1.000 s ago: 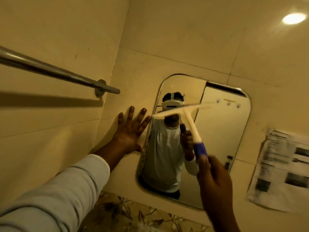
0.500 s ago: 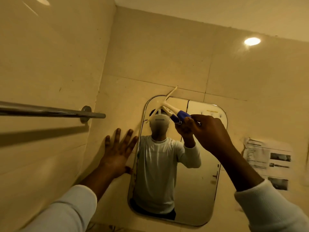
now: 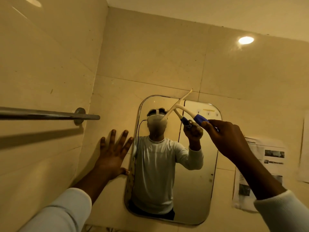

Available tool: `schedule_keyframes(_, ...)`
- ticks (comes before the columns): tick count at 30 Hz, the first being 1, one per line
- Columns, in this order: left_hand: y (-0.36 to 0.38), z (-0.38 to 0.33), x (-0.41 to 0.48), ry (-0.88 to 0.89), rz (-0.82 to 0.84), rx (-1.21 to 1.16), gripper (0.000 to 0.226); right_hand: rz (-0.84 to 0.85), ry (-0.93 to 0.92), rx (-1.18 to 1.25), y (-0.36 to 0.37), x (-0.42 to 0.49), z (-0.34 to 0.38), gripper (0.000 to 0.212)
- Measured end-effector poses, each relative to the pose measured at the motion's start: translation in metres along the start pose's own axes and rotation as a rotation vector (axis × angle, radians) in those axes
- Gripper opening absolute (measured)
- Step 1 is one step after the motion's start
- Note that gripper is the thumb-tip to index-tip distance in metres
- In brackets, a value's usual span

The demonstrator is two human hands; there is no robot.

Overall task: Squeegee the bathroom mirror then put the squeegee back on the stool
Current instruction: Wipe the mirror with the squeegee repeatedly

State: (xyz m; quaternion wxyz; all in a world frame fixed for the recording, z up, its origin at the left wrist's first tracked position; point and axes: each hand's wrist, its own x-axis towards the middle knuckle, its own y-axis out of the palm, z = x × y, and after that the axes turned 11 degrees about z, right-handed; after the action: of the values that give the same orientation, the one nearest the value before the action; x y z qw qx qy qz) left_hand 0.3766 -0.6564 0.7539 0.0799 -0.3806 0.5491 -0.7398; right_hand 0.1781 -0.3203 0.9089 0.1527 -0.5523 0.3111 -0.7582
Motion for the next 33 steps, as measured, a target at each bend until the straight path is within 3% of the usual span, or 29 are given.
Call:
schedule_keyframes(15,0.003,0.005,0.000,0.042,-0.009,0.055,0.166,-0.093,0.086,0.159,0.000,-0.046,-0.054,0.042)
schedule_keyframes(33,0.001,0.003,0.000,0.071,-0.001,0.051,0.167,-0.324,0.245,0.557,0.099,-0.116,-0.068,0.028)
